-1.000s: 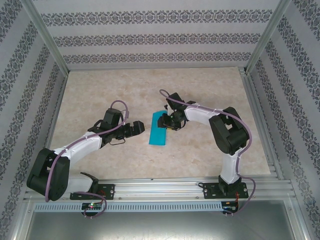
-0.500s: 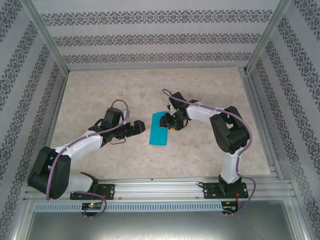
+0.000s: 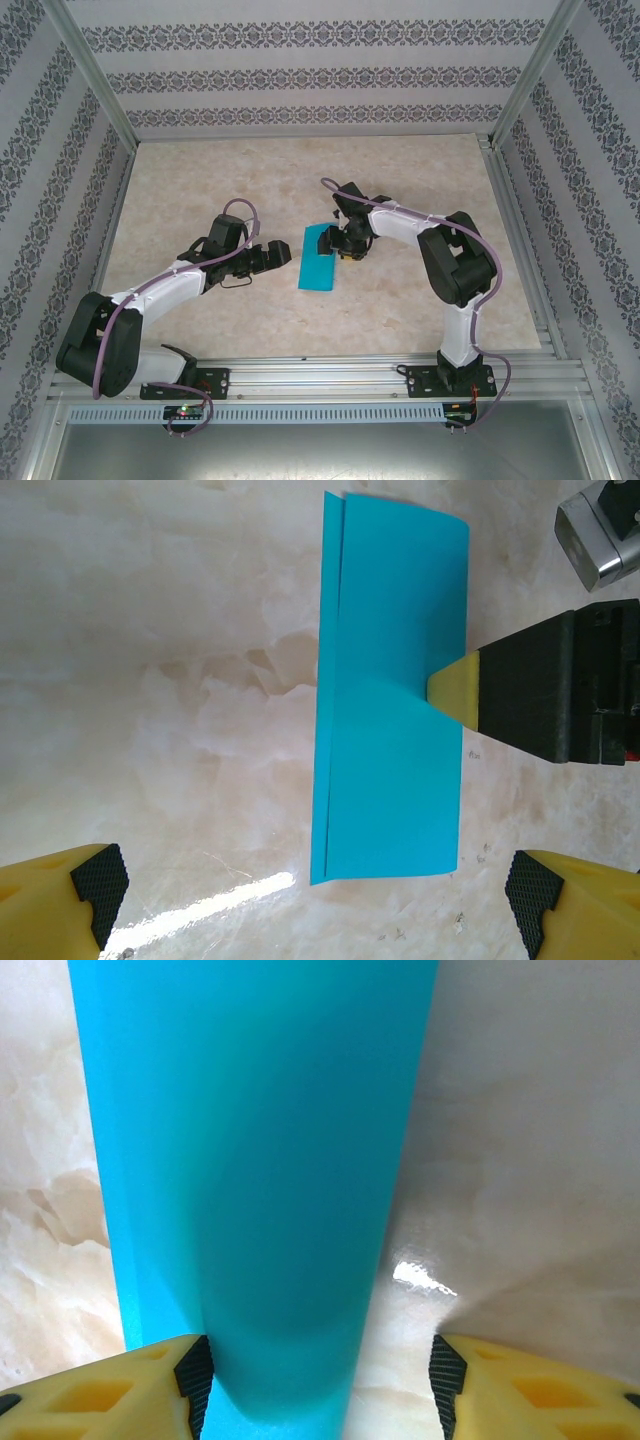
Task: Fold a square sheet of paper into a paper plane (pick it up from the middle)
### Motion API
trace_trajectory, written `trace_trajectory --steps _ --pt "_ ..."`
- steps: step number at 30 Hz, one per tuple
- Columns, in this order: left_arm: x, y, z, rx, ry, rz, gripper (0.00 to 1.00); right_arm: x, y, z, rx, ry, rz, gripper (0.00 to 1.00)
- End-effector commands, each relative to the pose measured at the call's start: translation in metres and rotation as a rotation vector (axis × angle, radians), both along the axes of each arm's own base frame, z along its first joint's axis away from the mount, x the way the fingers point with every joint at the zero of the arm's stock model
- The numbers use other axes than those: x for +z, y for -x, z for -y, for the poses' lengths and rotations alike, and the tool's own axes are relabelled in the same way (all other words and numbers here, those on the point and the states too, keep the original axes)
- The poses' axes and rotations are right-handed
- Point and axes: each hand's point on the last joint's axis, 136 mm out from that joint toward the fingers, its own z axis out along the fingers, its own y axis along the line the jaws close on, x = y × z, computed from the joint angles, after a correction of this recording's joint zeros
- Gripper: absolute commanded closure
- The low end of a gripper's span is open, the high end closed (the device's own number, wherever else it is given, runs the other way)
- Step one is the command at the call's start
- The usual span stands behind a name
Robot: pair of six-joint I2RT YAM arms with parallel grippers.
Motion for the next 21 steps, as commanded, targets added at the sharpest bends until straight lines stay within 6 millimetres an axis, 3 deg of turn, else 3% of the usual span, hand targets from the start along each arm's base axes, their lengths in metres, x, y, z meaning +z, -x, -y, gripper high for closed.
trace_trajectory --steps 1,21 --pt "0.009 -0.005 0.008 -0.028 0.014 0.028 0.0 -0.013 0.006 0.005 0.001 0.064 -0.038 0.37" --pt "0.005 -0.003 0.009 -0.031 0.015 0.022 0.0 -0.029 0.007 0.012 -0.03 0.15 -0.085 0.29"
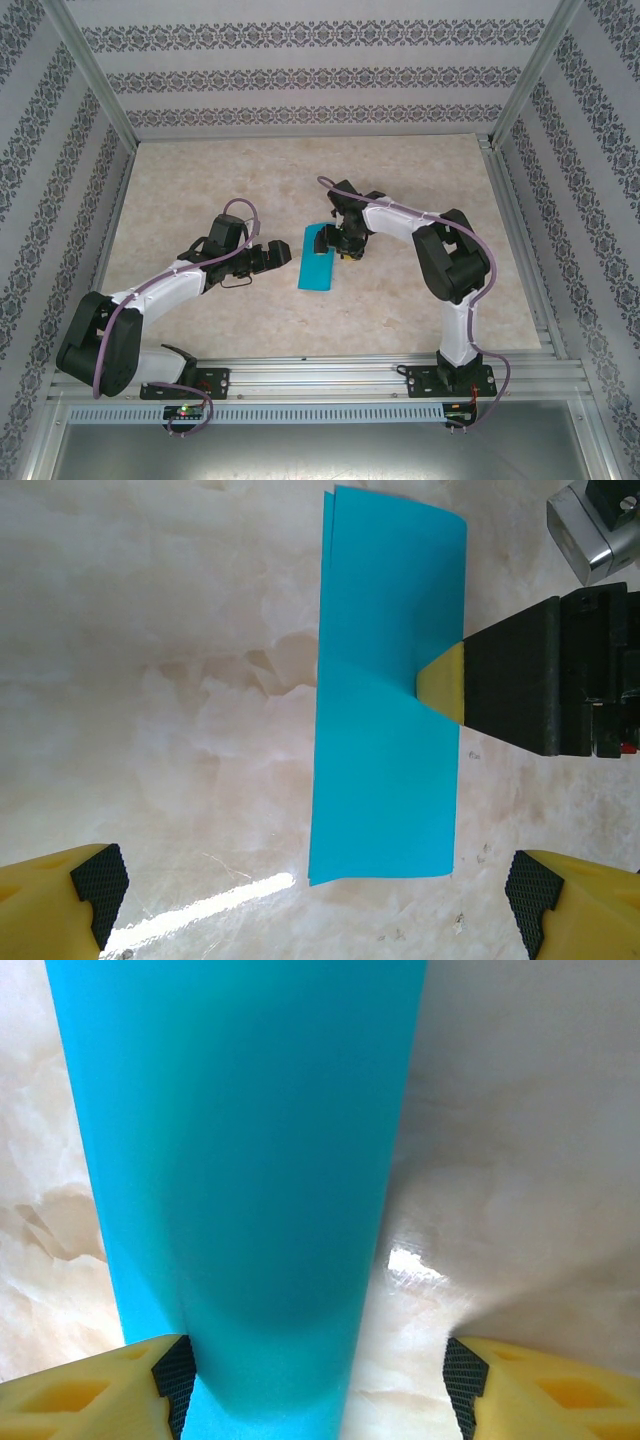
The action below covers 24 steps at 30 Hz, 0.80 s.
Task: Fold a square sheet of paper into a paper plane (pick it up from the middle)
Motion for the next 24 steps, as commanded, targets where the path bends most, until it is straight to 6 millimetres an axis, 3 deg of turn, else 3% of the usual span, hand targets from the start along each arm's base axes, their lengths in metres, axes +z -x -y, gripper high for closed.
trace_trajectory --steps 1,17,22,24 --pt "0.005 -0.002 0.009 -0.031 0.015 0.022 0.0 -0.027 0.009 0.016 -0.005 0.118 -0.047 0.29" --pt "0.002 -0.001 0.011 -0.042 0.025 0.006 0.03 -0.038 0.013 0.024 0.011 0.187 -0.079 0.3" --pt "-0.001 -0.002 0.014 -0.042 0.039 -0.018 0.15 -0.042 0.014 0.025 0.009 0.193 -0.089 0.3" --pt "-0.002 -0.004 0.015 -0.034 0.041 -0.026 0.28 -0.043 0.015 0.025 0.011 0.197 -0.092 0.3"
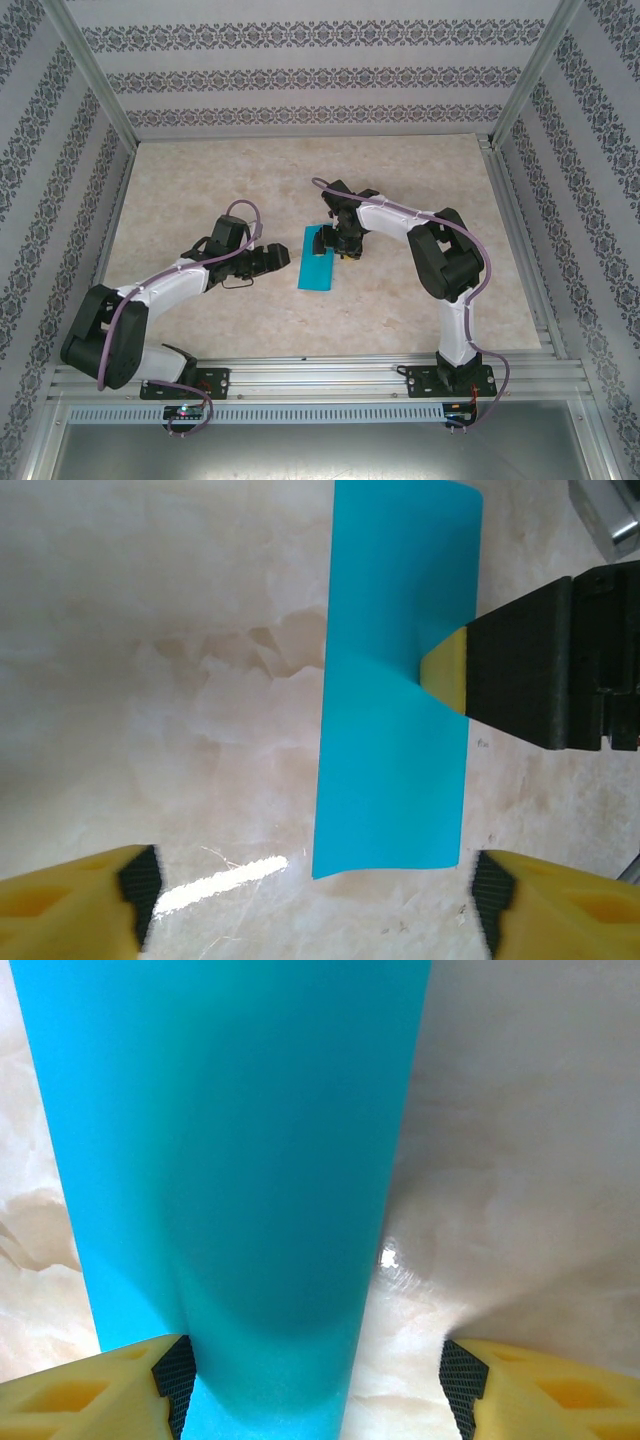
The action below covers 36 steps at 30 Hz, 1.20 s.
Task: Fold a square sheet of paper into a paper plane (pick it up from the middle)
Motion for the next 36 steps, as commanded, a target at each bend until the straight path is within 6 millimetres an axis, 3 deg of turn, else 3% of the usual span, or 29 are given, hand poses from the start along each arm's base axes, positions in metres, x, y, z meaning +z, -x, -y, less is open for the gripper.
trace_trajectory --steps 1,9,13,21,36 --pt "0.009 -0.008 0.01 -0.016 0.024 0.019 0.35 -0.039 0.015 0.024 -0.002 0.132 -0.08 0.31" --pt "0.005 -0.021 0.028 -0.02 0.03 -0.029 0.83 -0.042 0.015 0.027 -0.011 0.147 -0.084 0.31" --pt "-0.005 -0.029 0.041 -0.021 0.026 -0.083 1.0 -0.043 0.016 0.028 -0.013 0.151 -0.085 0.3" --pt "-0.024 -0.043 0.074 -0.04 0.022 -0.157 1.0 -0.044 0.016 0.029 -0.019 0.151 -0.09 0.3" --pt "-0.05 -0.048 0.081 -0.031 -0.021 -0.216 1.0 -0.047 0.019 0.03 -0.022 0.154 -0.097 0.3"
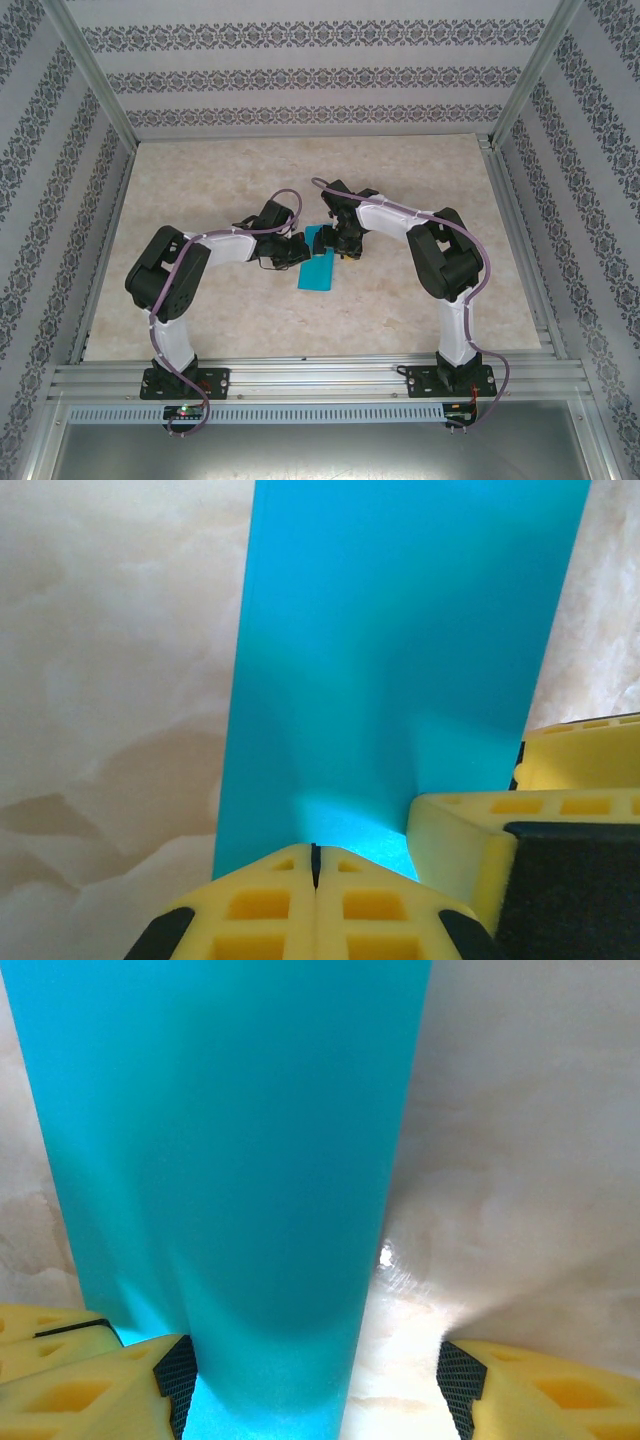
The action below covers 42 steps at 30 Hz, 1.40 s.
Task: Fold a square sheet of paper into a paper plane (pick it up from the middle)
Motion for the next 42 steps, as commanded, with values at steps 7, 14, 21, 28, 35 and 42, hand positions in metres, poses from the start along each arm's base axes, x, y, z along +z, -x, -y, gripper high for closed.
trace_trajectory --steps 7,14,21,28,35,42 --pt "-0.023 0.008 -0.001 0.0 -0.07 -0.063 1.0 -0.045 0.02 0.027 -0.018 0.139 -0.089 0.3" --pt "-0.042 0.022 -0.011 0.004 -0.122 -0.096 1.0 -0.028 0.01 0.018 -0.032 0.092 -0.044 0.29" --pt "-0.044 0.024 -0.015 -0.008 -0.144 -0.094 1.0 0.05 -0.018 0.012 -0.078 -0.045 0.187 0.24" --pt "-0.042 0.023 -0.012 -0.018 -0.141 -0.09 1.0 0.095 -0.011 -0.012 -0.148 -0.464 0.298 0.56" --pt "-0.045 0.024 -0.015 -0.023 -0.158 -0.094 1.0 0.073 -0.001 -0.045 -0.127 -0.592 0.215 0.94" --pt "-0.043 0.025 -0.015 -0.026 -0.159 -0.096 1.0 0.049 0.001 -0.035 -0.154 -0.544 0.201 0.98"
